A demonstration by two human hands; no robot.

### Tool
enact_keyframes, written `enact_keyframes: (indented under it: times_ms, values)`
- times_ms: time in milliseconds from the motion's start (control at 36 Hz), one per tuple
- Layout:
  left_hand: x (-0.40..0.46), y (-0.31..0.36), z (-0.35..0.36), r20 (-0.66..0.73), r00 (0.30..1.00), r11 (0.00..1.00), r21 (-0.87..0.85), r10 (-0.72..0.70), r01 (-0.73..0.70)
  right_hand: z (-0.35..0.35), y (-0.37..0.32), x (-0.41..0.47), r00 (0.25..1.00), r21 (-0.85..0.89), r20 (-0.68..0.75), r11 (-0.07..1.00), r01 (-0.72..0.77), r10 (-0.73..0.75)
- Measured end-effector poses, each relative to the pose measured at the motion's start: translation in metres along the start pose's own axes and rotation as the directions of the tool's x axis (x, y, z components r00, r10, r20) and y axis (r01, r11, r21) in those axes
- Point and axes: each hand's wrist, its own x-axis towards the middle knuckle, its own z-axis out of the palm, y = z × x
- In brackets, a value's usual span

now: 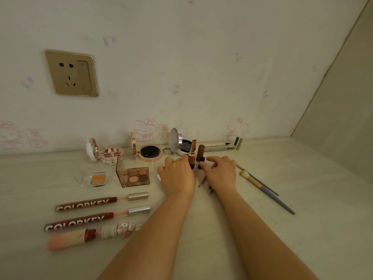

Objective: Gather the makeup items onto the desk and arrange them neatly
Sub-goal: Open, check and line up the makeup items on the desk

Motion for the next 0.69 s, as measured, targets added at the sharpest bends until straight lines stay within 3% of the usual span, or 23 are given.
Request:
enact_keyframes:
  times_ms: [139,222,333,556,694]
  values:
    - [-0.015,-0.002,-0.007,-0.009,1.0,0.996,-0.087,0.029,-0.029,-0.018,0.002,-0.017,0.976,0.386,-0.088,0.91,-0.152,0.2]
    - [-0.027,-0.004,-0.013,-0.049,0.999,0.979,-0.202,0.011,-0.02,-0.029,0.006,-0.031,0.965,0.491,-0.076,0.852,-0.184,0.252]
    - [-0.047,-0.003,-0.021,-0.072,0.996,0.973,-0.224,0.048,-0.063,-0.044,0.015,-0.051,0.948,0.531,-0.053,0.813,-0.24,0.314]
    - [-0.072,0.008,-0.025,-0.002,0.97,0.956,-0.164,0.245,-0.242,-0.071,0.039,-0.074,0.945,0.451,-0.1,0.861,-0.236,0.311]
    - [-0.064,0.02,-0.012,0.067,0.921,0.922,-0.092,0.383,-0.376,-0.072,0.057,-0.065,0.954,0.169,-0.189,0.964,-0.204,0.235]
